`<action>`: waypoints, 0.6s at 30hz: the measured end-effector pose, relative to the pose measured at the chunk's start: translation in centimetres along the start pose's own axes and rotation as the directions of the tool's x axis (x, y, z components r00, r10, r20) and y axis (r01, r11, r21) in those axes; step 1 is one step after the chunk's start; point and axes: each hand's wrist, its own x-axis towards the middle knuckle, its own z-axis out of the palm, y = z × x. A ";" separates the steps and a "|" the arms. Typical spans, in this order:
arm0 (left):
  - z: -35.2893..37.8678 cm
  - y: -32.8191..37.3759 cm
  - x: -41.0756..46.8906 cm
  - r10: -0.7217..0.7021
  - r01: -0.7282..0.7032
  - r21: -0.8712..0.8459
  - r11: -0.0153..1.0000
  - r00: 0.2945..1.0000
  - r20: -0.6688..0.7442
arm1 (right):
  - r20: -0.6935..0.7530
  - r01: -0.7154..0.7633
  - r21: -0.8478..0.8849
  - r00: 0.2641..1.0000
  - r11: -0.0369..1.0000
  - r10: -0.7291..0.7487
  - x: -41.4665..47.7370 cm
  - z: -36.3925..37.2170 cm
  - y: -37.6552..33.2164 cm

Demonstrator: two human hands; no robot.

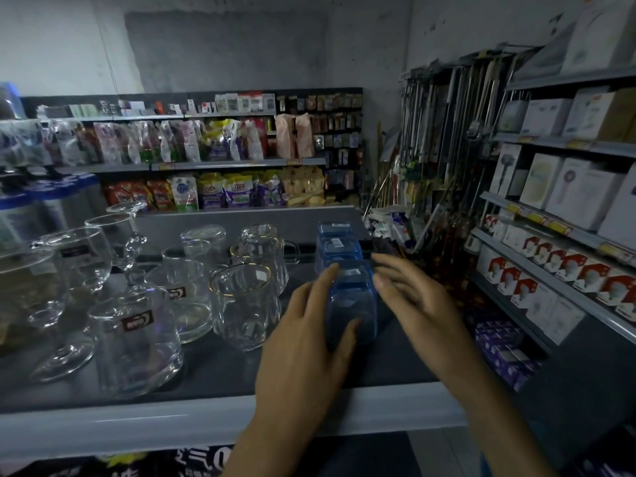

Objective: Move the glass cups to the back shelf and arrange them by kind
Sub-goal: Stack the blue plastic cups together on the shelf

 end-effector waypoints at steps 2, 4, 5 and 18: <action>0.1 0.4 -0.2 0.040 -0.041 0.051 0.998 0.999 0.014 | 0.057 0.011 -0.089 0.998 0.996 -0.006 1.4 -0.4 0.0; 0.3 0.3 0.0 0.031 -0.031 0.043 0.999 1.000 0.006 | 0.090 0.014 -0.154 0.996 0.988 0.000 3.2 -0.6 0.5; 0.3 0.2 0.1 0.020 -0.020 0.027 0.999 1.000 0.001 | 0.094 0.012 -0.170 0.996 0.985 0.005 4.2 -0.6 0.8; 0.4 0.1 0.1 -0.001 0.001 -0.011 1.000 1.000 -0.008 | 0.135 0.081 -0.162 0.989 0.983 -0.059 8.5 0.1 3.5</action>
